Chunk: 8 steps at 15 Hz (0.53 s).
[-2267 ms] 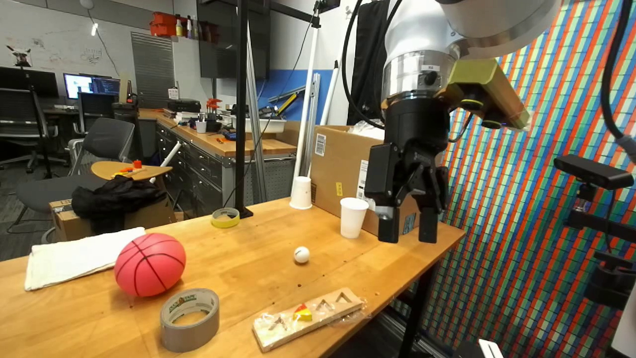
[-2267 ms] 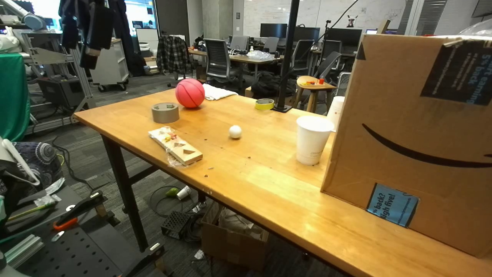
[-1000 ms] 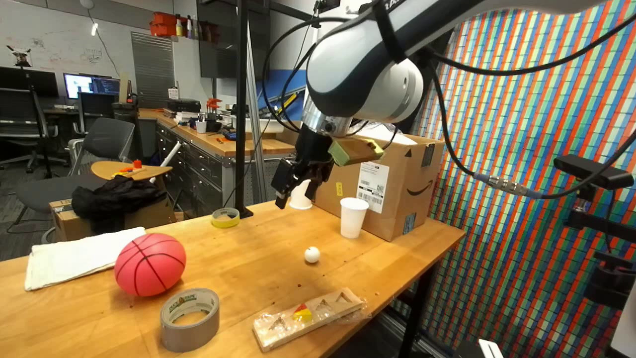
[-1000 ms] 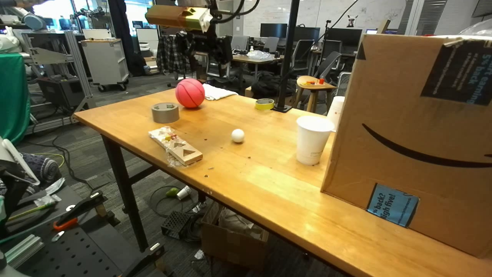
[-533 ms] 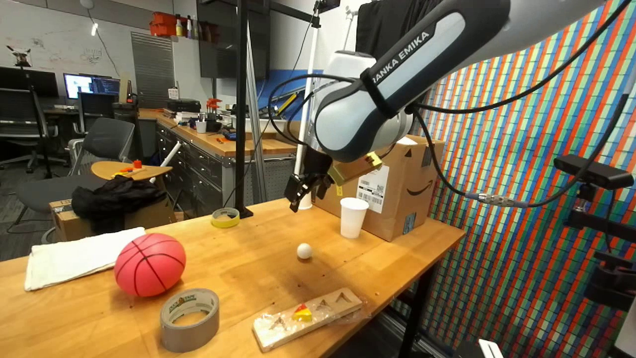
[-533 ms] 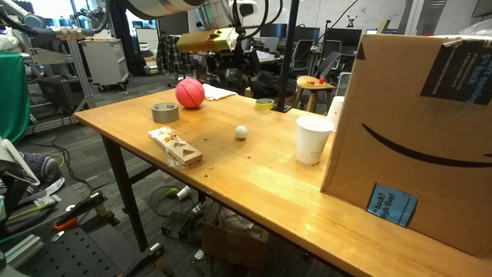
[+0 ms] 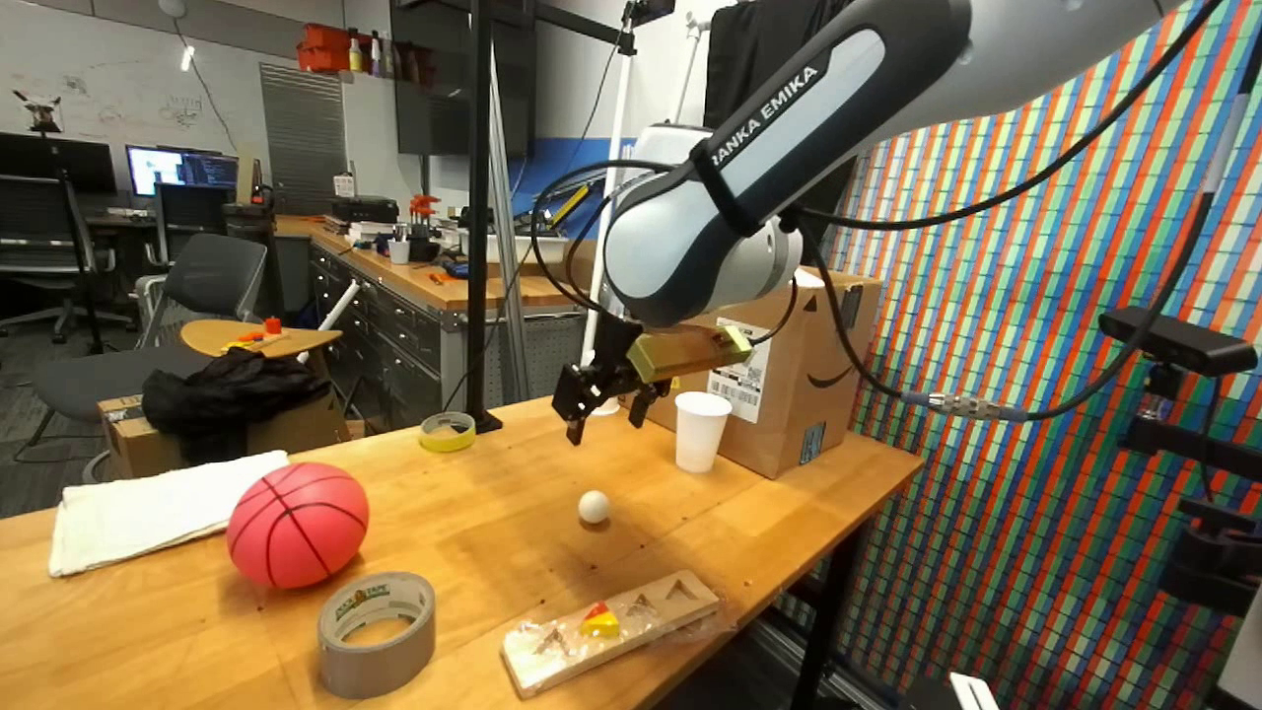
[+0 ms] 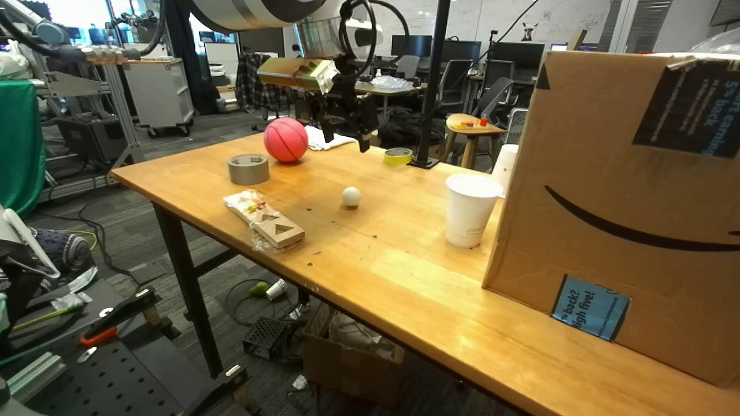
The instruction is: Put the white ball in the cup and the ball on the masking tape
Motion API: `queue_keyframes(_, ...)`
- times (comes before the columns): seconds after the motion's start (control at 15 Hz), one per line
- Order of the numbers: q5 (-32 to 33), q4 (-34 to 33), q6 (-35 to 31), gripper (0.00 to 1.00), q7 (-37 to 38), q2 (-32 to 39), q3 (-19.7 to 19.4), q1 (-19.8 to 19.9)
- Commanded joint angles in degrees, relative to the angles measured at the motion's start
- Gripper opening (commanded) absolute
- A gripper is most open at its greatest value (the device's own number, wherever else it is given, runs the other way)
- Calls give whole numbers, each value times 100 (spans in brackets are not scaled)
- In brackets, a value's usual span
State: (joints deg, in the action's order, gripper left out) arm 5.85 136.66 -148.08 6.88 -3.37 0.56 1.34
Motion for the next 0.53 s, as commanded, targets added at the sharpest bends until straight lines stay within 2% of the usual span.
queue_keyframes(0.0, -37, -117, 69, 100, 190, 31, 10, -40)
queue_keyframes(0.13, 146, -156, 30, 100, 310, 99, -15, 3)
queue_keyframes(0.47, 112, -137, 59, 100, 427, 278, -49, 4)
